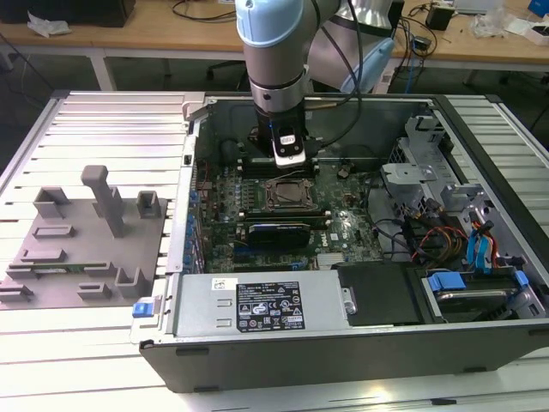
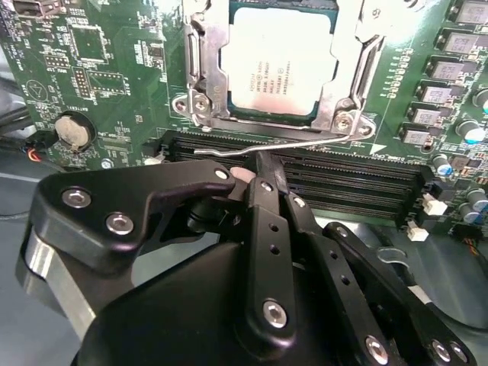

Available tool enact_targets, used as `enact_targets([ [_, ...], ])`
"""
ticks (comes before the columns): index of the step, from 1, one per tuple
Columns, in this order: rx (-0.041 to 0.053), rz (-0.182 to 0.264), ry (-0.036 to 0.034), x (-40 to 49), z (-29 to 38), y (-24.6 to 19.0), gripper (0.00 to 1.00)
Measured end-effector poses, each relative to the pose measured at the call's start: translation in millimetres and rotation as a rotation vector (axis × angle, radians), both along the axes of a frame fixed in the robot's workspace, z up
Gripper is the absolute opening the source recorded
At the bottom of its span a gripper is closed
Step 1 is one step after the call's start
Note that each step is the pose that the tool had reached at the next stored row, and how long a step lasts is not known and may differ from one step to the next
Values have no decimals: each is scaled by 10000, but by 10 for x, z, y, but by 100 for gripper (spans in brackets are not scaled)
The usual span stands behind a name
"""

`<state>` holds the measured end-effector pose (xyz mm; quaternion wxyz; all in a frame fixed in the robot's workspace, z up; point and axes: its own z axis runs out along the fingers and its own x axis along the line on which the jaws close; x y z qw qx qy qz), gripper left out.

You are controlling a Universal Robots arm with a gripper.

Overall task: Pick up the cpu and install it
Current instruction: 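Install the first cpu locking lever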

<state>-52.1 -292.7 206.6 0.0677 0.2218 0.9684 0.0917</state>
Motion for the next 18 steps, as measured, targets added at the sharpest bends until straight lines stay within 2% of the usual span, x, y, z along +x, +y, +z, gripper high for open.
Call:
enact_targets([
  [4,-1,0,0,-1,3,0,11],
  [6,4,-1,-1,-1,28,0,11],
  [8,12,-1,-1,-1,63,1,11],
  [9,26,-1,-4,0,121,5,11],
  [12,38,0,-7,0,199,12,11],
  [15,41,0,-9,-1,209,11,11],
  [18,39,0,-8,-12,210,-12,11],
])
